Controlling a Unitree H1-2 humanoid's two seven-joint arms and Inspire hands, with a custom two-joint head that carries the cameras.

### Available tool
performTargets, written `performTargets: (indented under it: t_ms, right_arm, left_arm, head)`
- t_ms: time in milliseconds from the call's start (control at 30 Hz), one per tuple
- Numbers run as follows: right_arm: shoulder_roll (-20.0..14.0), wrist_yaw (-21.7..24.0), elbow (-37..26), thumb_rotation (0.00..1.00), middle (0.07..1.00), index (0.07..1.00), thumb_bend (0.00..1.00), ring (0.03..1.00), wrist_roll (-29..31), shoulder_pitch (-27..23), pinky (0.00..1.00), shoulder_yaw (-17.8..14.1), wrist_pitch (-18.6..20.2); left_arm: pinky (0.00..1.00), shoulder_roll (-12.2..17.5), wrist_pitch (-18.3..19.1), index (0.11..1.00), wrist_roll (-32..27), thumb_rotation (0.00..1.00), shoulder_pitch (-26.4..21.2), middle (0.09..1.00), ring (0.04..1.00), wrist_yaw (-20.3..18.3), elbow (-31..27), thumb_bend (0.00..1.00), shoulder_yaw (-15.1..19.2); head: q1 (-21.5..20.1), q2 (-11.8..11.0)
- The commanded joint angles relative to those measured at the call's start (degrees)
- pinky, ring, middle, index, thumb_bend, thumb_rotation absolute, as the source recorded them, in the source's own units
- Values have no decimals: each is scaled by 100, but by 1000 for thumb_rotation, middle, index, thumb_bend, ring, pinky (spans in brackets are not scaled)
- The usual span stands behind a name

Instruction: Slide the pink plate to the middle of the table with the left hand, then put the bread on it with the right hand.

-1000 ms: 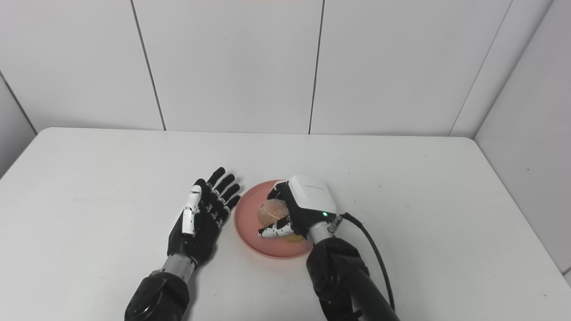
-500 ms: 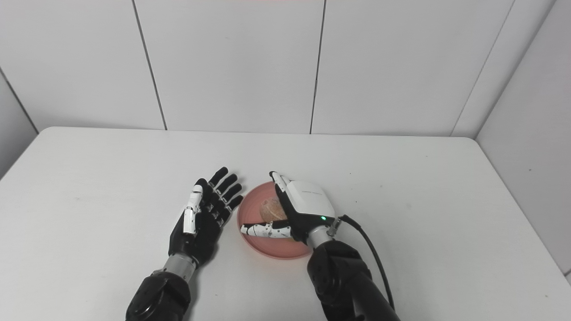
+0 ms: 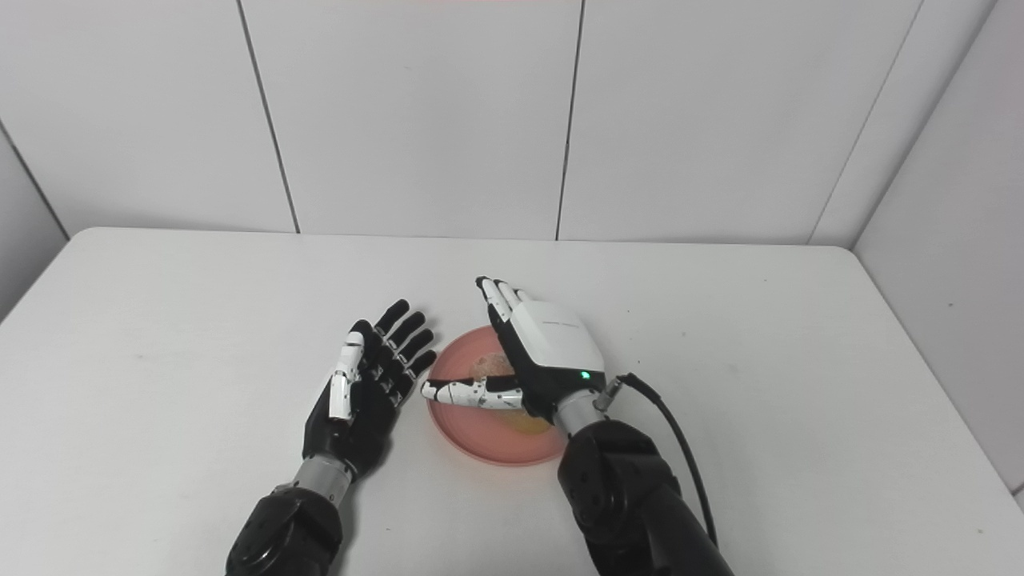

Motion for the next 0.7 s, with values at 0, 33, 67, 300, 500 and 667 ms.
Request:
performTargets:
  t_ms: [0,33,67,300,500,667]
  right_arm:
    - [33,-389,-378,855,1000,1000,1000,998,75,-133,942,-136,-377]
    - [52,-445,-453,861,1000,1000,1000,999,118,-90,944,-184,-395]
    - [66,-482,-502,870,1000,1000,1000,1000,148,-60,948,-216,-404]
    - [16,-906,-692,896,1000,1000,1000,989,409,305,921,-541,-688]
    - [171,-1615,-682,901,1000,1000,967,948,837,912,835,-933,-987]
    - [257,-1937,-689,926,995,1000,945,920,1049,1373,789,-1105,-1045]
  left_arm:
    - [902,-2,264,900,73,1000,155,907,903,89,182,372,-19]
    - [903,3,265,902,74,1000,159,909,904,83,168,373,-25]
    - [905,6,267,906,74,1000,162,911,907,78,157,374,-28]
    - [927,28,296,925,93,1000,192,926,918,101,22,382,-44]
    - [955,162,144,956,585,1000,298,958,944,118,-265,378,-296]
    - [976,247,64,976,933,1000,433,988,974,164,-596,381,-441]
  head:
    - [1,-1]
    - [3,0]
    - [3,0]
    - [7,2]
    - [-36,-6]
    - [-60,-2]
